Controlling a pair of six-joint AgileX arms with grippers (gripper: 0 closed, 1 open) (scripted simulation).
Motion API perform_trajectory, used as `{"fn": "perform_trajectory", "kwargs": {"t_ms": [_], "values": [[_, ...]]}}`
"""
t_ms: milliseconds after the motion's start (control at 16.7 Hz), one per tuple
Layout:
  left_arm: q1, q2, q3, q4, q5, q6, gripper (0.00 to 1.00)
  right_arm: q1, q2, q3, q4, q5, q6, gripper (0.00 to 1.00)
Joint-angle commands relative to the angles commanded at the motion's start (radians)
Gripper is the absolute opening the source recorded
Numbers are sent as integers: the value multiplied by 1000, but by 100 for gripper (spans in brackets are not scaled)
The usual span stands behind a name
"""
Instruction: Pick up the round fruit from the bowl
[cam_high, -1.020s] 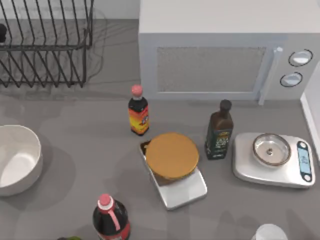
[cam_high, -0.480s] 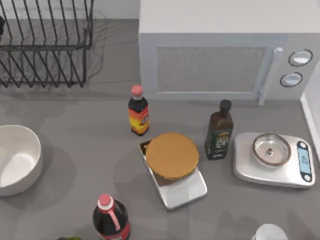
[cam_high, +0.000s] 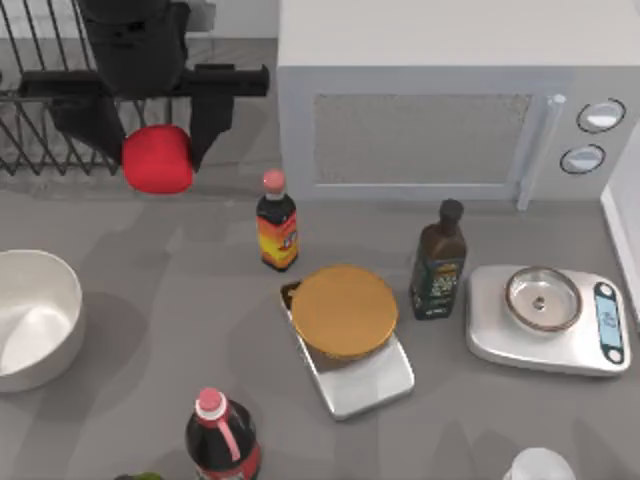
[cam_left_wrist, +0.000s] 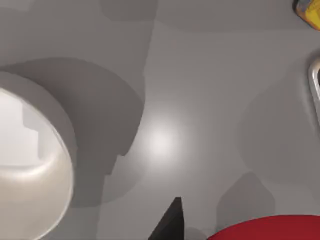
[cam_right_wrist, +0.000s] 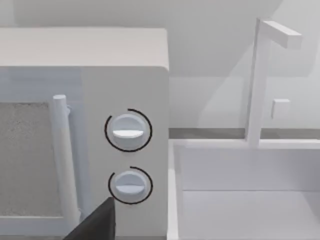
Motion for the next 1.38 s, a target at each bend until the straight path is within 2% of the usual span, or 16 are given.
{"fn": "perform_trajectory", "kwargs": {"t_ms": [240,600,840,1380], "values": [[-112,90,22,66,1,-112,0,0,0,0,0,0,0,100],[-112,92,5,74,2,-110,0,0,0,0,0,0,0,100],[-115,105,-109,155,8,-96,0,0,0,0,0,0,0,100],[-110,113,-366,458,2,-106,0,0,0,0,0,0,0,100]]}}
